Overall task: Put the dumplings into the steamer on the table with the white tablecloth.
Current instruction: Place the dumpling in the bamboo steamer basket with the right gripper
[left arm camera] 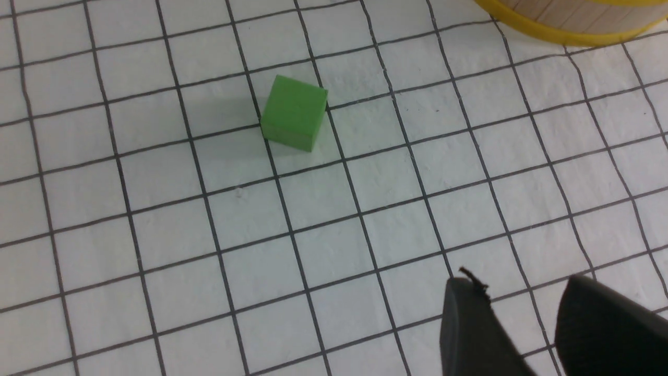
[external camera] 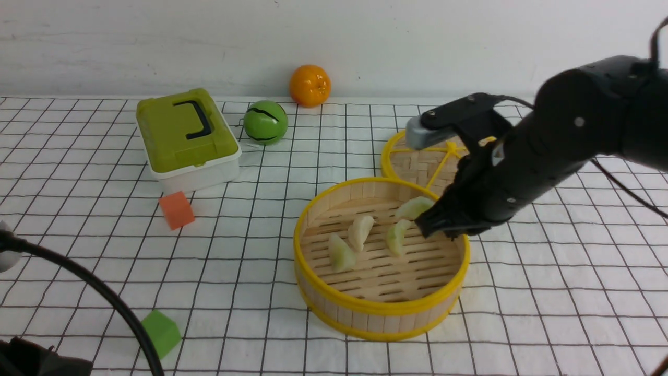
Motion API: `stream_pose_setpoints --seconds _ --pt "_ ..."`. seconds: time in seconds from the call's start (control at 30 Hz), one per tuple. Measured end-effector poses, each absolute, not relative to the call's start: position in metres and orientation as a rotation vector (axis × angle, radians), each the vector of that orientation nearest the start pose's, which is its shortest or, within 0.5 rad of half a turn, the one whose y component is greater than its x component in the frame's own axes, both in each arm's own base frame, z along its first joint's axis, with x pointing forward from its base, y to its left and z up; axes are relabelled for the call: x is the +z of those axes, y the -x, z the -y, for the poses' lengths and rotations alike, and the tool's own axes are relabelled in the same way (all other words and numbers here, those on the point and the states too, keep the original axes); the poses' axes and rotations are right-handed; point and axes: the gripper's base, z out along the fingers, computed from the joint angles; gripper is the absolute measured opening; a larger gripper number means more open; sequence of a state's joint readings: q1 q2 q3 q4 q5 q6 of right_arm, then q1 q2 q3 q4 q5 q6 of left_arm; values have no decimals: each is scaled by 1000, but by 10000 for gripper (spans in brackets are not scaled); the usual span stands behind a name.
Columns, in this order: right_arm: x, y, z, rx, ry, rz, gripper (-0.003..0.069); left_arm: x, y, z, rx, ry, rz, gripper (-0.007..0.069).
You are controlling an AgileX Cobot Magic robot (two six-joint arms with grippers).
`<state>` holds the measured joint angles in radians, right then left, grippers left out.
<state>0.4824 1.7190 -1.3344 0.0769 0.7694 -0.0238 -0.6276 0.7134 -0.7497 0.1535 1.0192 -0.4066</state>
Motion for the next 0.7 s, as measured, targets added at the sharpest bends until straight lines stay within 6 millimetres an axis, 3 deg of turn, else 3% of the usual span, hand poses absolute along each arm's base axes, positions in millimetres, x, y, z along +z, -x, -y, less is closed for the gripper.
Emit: stream_pose_setpoints --seconds 0.17,0.33,0.47,0.57,0.67,0.7 --pt "219 -335 -200 271 648 -2680 -14 315 -95 54 -217 -312 -2524 241" --pt "196 -340 -208 288 643 -2715 6 309 -82 44 -232 -305 -2505 241" --pt "193 -341 -209 289 640 -2717 74 304 -68 35 -255 -295 -2468 241" --pt "197 -343 -210 292 639 -2709 227 293 -51 22 -281 -275 -2431 241" --pt "212 -341 -209 300 643 -2697 333 286 -40 13 -305 -218 -2405 239" --pt "215 -340 -209 302 644 -2694 339 285 -39 12 -307 -214 -2404 239"
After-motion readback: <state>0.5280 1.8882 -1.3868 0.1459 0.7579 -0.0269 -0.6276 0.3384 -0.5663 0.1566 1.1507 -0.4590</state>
